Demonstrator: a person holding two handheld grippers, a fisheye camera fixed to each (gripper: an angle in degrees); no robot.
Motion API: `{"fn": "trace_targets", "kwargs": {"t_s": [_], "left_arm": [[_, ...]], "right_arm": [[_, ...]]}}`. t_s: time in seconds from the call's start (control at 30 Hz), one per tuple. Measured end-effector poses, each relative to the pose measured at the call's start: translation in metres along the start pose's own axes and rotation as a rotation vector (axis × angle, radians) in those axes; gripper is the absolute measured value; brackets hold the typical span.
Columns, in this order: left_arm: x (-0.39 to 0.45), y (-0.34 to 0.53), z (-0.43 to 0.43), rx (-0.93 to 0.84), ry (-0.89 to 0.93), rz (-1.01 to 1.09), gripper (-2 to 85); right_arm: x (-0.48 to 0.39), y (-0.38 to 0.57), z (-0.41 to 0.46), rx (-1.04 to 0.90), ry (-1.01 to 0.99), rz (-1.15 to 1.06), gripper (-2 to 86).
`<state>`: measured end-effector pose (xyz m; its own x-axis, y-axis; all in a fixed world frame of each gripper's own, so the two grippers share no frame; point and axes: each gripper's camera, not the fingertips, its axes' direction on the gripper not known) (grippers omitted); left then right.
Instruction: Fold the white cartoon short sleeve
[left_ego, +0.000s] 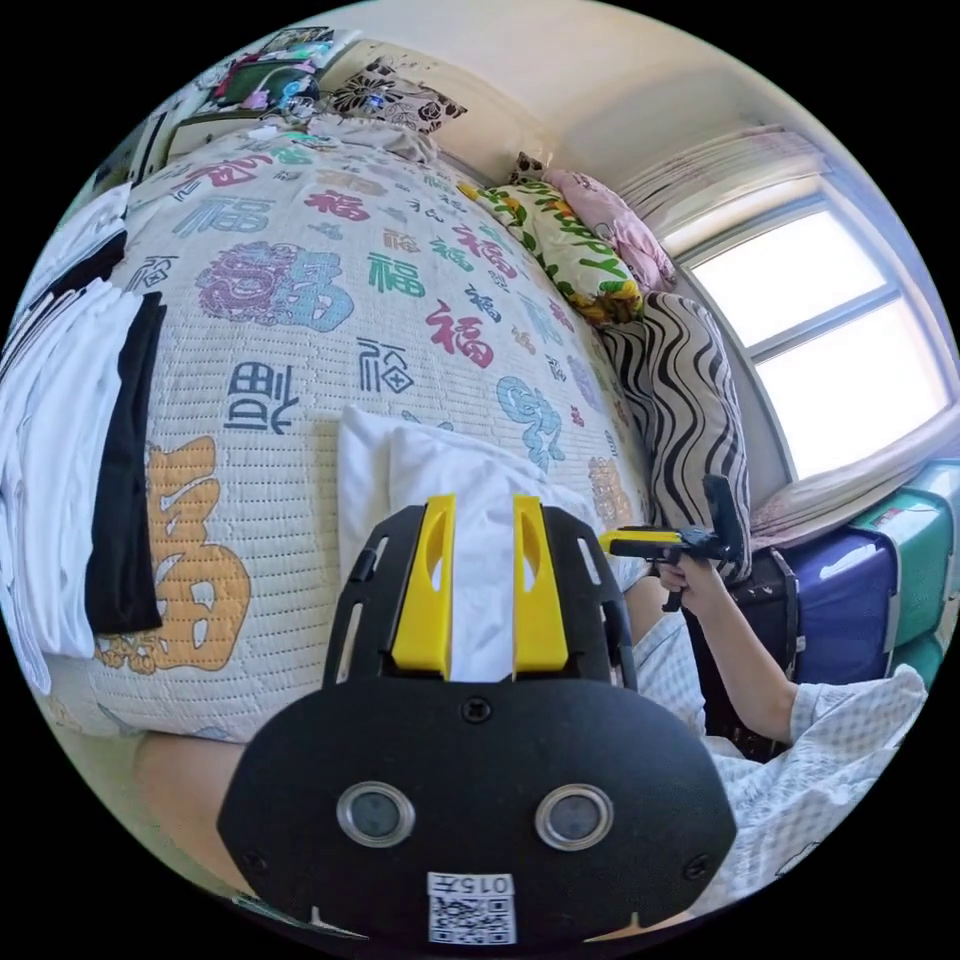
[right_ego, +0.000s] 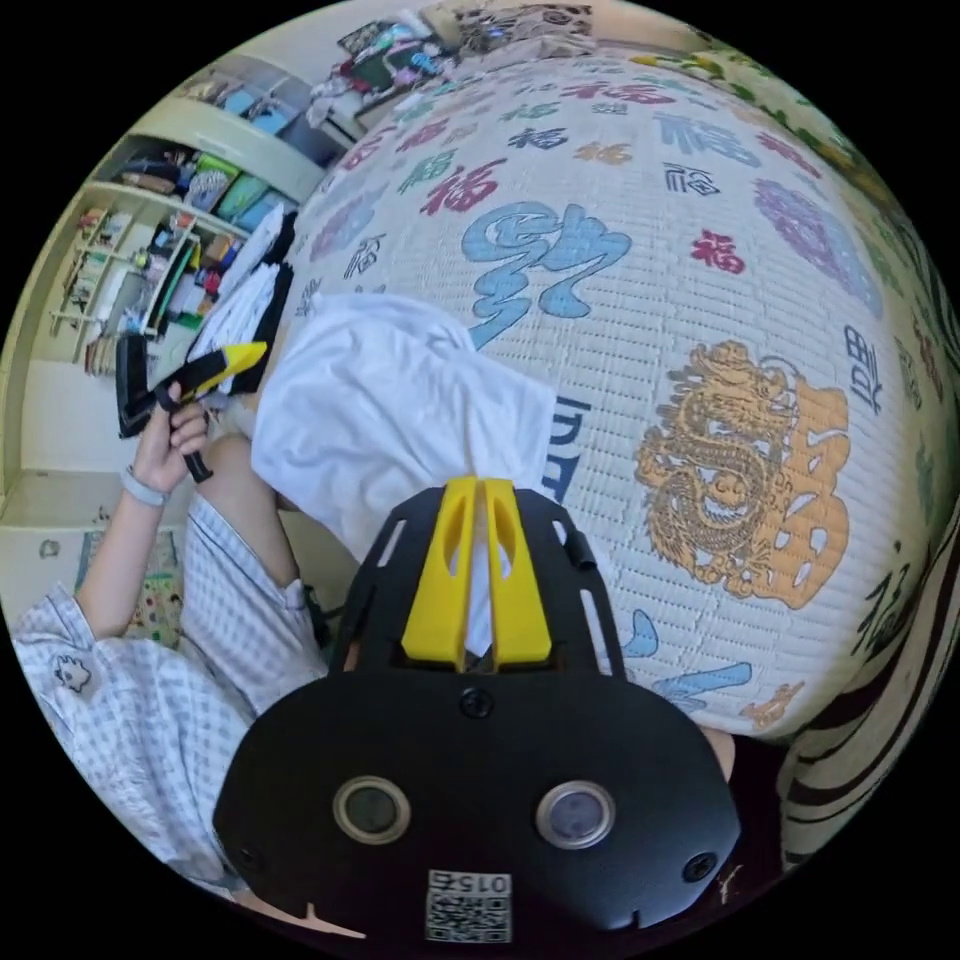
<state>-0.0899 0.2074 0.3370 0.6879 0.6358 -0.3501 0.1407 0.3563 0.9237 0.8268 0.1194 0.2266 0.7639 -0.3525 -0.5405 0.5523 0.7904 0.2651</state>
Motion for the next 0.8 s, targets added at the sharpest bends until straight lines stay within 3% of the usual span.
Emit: {"fn": "trace_targets", "kwargs": {"t_s": [0.07, 0.17, 0.27, 0.4, 0.5, 0.63, 0.7, 0.8], "left_arm": [[0.003, 0.002, 0.008, 0.007, 0.073, 0.007, 9.9], [0.01, 0.013, 0.033, -0.054, 0.203, 0.006, 12.1], [0.01, 0.027, 0.065, -0.137, 0.297, -0.03, 12.9], [0.001, 0.044, 0.098, -0.234, 0.343, -0.066, 3.2], [-0.012, 0.053, 0.083, -0.109, 0.381, -0.102, 0.4], [-0.03, 0.064, 0.042, 0.026, 0.349, -0.123, -0.4], [-0.035, 0.069, 0.028, 0.062, 0.34, -0.126, -0.4], [-0.039, 0.076, 0.018, 0.099, 0.34, -0.132, -0.5]], "right_arm": [[-0.015, 0.011, -0.015, 0.057, -0.024, -0.092, -0.2], [-0.041, 0.035, -0.039, 0.178, -0.248, -0.248, -0.8], [-0.07, 0.048, -0.034, 0.133, -0.32, -0.405, -0.8], [-0.081, 0.056, -0.01, 0.031, -0.362, -0.489, -0.1], [-0.054, 0.058, -0.029, 0.111, -0.365, -0.419, 3.8], [0.028, 0.05, -0.065, 0.277, -0.079, -0.144, 9.2], [0.062, 0.037, -0.062, 0.243, -0.028, -0.039, 11.4], [0.1, 0.008, -0.042, 0.154, -0.127, 0.063, 12.7]]}}
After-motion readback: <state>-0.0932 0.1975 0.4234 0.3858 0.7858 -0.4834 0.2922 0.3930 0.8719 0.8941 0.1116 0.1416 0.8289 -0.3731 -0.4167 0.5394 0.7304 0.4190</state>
